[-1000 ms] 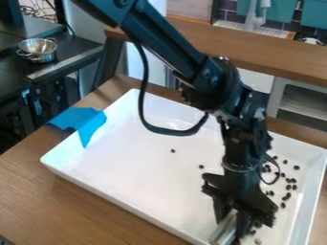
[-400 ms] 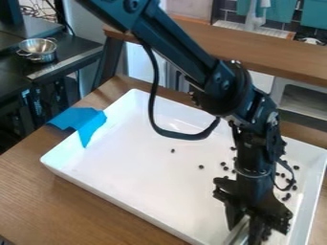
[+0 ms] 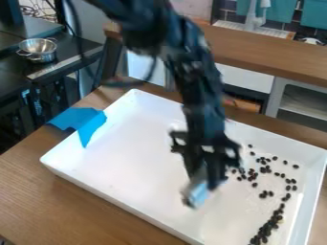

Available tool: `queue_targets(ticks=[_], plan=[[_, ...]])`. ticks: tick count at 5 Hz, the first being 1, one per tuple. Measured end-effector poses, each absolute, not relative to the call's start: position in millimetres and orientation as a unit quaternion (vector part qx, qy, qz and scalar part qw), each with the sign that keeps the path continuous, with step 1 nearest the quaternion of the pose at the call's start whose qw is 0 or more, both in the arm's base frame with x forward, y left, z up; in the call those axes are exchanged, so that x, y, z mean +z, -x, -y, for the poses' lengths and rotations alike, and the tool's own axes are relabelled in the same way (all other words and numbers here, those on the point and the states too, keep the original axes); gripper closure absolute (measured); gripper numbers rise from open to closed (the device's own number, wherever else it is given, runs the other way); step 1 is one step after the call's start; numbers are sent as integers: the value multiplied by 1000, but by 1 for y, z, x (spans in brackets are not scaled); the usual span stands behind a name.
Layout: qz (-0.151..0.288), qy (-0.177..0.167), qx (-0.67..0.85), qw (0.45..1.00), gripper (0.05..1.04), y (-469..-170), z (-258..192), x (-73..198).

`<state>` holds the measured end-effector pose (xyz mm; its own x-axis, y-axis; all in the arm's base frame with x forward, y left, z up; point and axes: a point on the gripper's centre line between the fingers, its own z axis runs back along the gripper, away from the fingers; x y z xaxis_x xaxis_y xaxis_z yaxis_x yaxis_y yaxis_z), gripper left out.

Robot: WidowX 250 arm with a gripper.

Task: Sweep into pile

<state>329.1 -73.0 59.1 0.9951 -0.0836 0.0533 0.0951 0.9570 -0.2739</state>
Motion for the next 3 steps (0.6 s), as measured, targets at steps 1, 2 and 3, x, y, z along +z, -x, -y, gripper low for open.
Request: queue_targets(ticks=[1, 2, 3], plan=[[27, 152, -25, 988, 705, -339, 25, 81], [50, 136, 1, 989, 705, -349, -21, 91], [50, 118, 28, 991, 705, -364, -54, 81]])
